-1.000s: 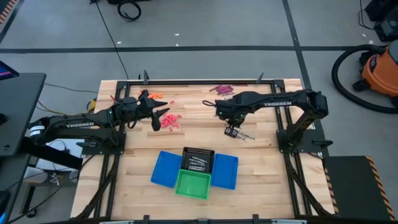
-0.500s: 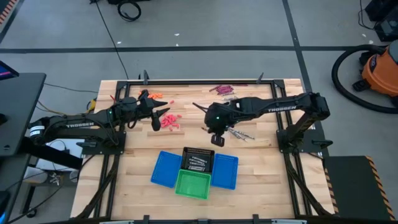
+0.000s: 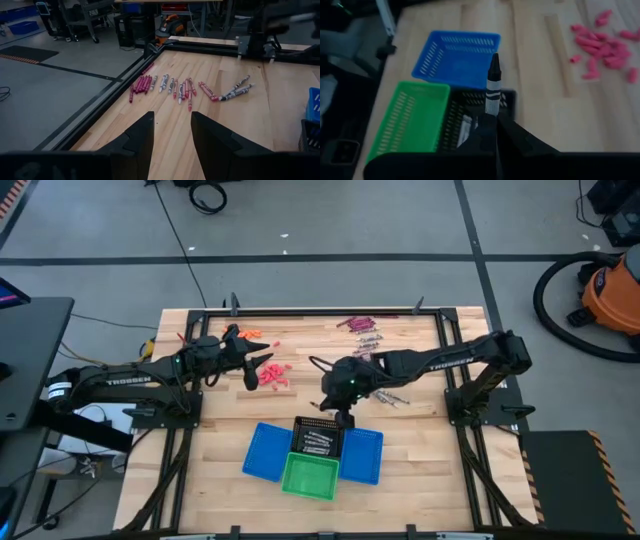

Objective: Sort crayons
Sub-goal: Put the black crayon into the black bin

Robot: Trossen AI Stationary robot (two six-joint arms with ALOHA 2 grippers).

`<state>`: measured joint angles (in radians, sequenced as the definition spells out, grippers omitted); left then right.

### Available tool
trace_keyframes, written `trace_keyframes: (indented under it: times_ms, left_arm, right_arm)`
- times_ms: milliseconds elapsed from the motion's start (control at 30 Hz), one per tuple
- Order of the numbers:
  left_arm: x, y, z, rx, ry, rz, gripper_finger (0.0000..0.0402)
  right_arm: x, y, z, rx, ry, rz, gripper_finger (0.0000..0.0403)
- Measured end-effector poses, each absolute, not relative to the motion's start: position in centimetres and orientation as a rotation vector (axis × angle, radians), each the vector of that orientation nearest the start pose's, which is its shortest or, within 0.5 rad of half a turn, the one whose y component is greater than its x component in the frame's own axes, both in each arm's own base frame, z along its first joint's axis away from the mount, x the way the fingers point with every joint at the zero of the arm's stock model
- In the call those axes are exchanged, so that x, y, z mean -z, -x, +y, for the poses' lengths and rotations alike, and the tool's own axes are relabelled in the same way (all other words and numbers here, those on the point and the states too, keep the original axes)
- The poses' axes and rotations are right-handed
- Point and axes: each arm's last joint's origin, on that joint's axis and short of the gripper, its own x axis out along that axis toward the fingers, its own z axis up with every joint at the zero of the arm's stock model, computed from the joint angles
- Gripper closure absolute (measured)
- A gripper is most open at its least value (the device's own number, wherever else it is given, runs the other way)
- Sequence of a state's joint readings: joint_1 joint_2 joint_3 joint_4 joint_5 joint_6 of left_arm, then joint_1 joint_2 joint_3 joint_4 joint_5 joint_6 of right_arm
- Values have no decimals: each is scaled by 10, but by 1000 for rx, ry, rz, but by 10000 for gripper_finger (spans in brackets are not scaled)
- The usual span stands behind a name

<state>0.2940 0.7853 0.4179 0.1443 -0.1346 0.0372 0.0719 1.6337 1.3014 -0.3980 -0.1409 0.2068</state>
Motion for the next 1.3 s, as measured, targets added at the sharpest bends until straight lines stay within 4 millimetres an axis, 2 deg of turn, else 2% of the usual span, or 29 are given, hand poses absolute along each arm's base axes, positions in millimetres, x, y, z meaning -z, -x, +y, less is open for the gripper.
trace_keyframes:
  times_ms: [233, 333, 533, 633, 800, 1133, 1300]
  left_arm:
    - [-237, -169, 55, -423, -18, 232, 260]
    - [-237, -169, 55, -422, -18, 233, 260]
    - [-237, -169, 55, -423, -19, 232, 260]
    - [-237, -169, 55, -422, -19, 232, 260]
    - [-237, -169, 55, -423, -18, 232, 260]
    - [-237, -169, 55, -422, -18, 232, 260]
    - [-237, -169, 55, -422, -18, 232, 260]
  right_arm:
    - [-251, -358, 41, -190, -256, 648, 392]
    - [-237, -353, 43, -175, -284, 666, 392]
    - [-222, -348, 49, -127, -316, 694, 391]
    - [-212, -353, 54, -131, -336, 718, 392]
    - [-184, -371, 61, -157, -347, 835, 392]
    - [-175, -397, 66, -93, -260, 1054, 392]
    - [-162, -405, 66, -57, -224, 1181, 391]
